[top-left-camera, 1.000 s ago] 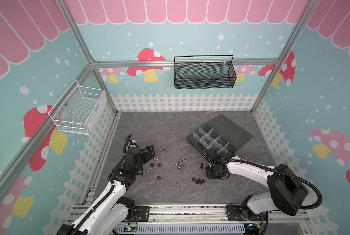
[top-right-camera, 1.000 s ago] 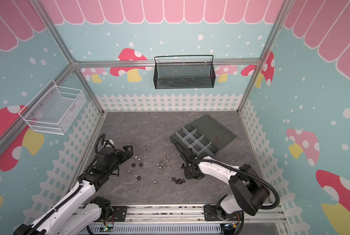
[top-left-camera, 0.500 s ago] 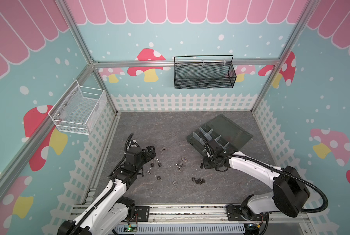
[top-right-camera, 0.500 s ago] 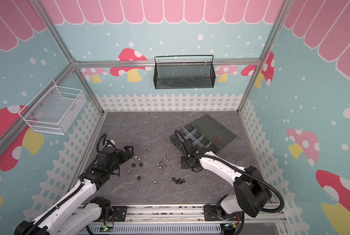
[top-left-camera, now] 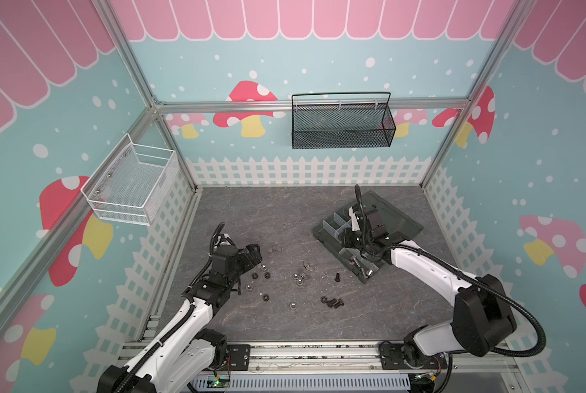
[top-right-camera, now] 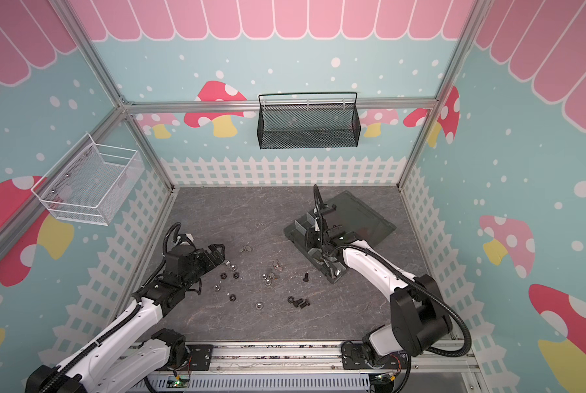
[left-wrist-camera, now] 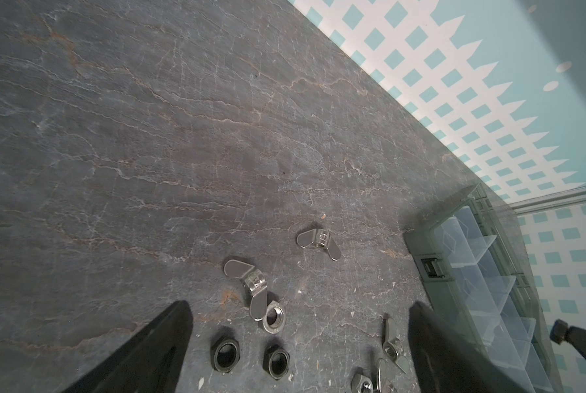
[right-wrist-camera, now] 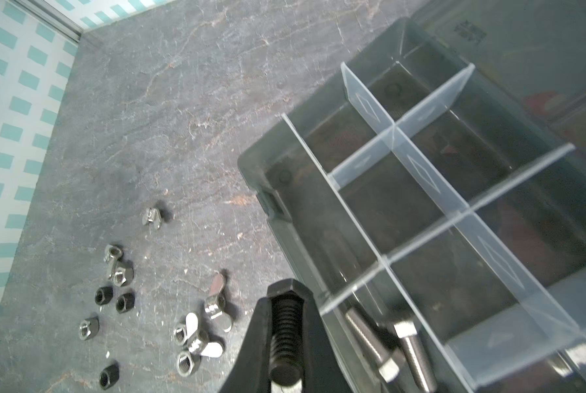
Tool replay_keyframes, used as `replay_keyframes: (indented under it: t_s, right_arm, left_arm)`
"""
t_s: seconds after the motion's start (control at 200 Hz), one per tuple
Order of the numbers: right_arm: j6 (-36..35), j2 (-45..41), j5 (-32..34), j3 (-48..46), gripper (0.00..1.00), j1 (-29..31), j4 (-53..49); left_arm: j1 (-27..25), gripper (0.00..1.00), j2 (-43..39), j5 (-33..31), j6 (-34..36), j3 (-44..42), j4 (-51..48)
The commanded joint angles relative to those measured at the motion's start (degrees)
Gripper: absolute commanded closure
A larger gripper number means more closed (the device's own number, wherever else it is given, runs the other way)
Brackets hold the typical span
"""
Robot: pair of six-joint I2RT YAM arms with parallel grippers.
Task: Sort the screws and nuts into containers
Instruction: 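Grasp a black hex bolt with the right gripper and carry it to the box, then lower the black bolt into the organizer box and open the right gripper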
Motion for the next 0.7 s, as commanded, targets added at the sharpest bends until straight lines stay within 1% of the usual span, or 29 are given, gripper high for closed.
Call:
replay_keyframes:
  t_s: [0.0, 0.27, 0.5, 0.605, 0.695]
  right_arm:
    - [-1.63, 4.03, -1.92, 1.74, 1.00, -0.21, 5.21]
    - [-3.99, 14.89, -3.31, 6.56, 1.00, -0.24, 11.04]
    - [-6.87, 19.76, -2.56, 6.28, 1.00, -0.15, 18.46]
    - [-7.64, 20.88, -1.96, 6.37, 0.94, -0.15, 19.73]
    - [-7.99, 21.76, -1.22, 6.37, 0.92, -0.16, 20.17]
  left_arm:
    - [0.27, 0.00, 0.02, 0.37, -0.61, 0.95, 0.61]
    - [0.27, 0.00, -0.47, 0.86, -0.95, 0.64, 0.66]
    - [0.25, 0.00, -0.51, 0.84, -0.83, 0.70, 0.66]
    - [0.26, 0.00, -0.28, 1.03, -0.72, 0.87, 0.66]
    - [0.23, 0.00, -0.27, 1.09, -0.76, 0.77, 0.76]
